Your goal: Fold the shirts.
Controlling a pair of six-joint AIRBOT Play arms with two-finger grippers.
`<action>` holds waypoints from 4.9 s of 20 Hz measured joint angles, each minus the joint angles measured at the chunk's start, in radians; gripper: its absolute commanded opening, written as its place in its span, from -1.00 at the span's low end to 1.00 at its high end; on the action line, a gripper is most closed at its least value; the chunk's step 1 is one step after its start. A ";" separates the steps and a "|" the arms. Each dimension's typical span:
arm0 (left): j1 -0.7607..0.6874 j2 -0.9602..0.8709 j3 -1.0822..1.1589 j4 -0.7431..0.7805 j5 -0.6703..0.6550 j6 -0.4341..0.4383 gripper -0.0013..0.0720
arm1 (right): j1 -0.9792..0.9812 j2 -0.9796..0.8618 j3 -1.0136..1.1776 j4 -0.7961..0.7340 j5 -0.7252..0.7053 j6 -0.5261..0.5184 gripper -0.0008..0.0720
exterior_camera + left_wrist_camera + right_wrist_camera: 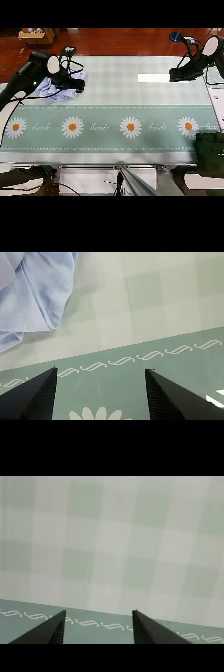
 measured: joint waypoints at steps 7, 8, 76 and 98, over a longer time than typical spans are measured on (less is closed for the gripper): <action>0.002 -0.016 0.000 -0.001 0.061 0.020 0.77 | 0.000 0.000 0.000 -0.007 -0.018 0.000 0.34; 0.003 -0.016 0.002 0.002 0.073 0.039 0.77 | 0.000 0.000 0.000 -0.008 -0.018 0.000 0.34; -0.348 -0.023 0.289 -0.089 0.044 0.045 0.69 | 0.000 0.336 -0.001 -0.082 0.149 -0.004 0.34; 0.084 0.007 -0.382 -0.821 0.121 0.643 0.72 | 0.000 0.198 -0.073 0.095 0.195 -0.073 0.39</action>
